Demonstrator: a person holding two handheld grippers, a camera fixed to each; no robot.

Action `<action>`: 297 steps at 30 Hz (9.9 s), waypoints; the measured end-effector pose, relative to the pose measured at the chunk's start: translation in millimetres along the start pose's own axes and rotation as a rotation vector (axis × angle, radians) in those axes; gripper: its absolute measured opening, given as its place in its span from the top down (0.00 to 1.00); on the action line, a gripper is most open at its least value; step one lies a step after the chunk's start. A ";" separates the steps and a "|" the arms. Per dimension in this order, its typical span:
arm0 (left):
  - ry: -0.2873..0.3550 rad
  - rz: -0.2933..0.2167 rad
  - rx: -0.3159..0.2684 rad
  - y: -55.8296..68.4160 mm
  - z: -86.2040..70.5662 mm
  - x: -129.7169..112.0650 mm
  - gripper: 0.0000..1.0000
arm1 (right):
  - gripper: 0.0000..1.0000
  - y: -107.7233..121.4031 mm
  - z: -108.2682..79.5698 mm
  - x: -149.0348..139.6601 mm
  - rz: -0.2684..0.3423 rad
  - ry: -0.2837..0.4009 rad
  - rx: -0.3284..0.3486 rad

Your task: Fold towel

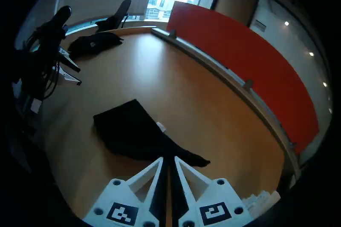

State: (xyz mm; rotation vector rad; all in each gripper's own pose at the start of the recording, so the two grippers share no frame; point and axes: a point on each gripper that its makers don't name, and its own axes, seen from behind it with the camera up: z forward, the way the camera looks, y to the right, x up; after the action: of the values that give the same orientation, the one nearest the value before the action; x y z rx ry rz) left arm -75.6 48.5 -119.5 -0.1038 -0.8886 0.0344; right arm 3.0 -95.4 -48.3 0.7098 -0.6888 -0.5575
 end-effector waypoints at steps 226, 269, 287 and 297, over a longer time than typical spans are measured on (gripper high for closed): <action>0.099 -0.016 -0.033 -7.7 -28.6 45.8 0.03 | 0.95 137.3 -89.7 62.1 0.127 0.065 -0.108; 0.092 -0.003 -0.018 13.1 -24.6 58.4 0.03 | 0.95 294.4 -179.1 -15.6 0.179 -0.044 -0.302; 0.094 0.022 -0.026 22.2 -27.8 64.4 0.03 | 0.95 283.3 -214.2 -94.5 0.258 -0.114 -0.337; 0.088 0.030 -0.020 21.7 -30.9 61.3 0.03 | 0.95 262.1 -225.0 -157.6 0.334 -0.179 -0.352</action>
State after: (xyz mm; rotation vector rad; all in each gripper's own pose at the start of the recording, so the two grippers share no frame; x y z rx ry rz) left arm -12.6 72.2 -93.7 -0.1367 -0.7994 0.0483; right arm 123.8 264.4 -39.5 0.2098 -0.8306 -0.4208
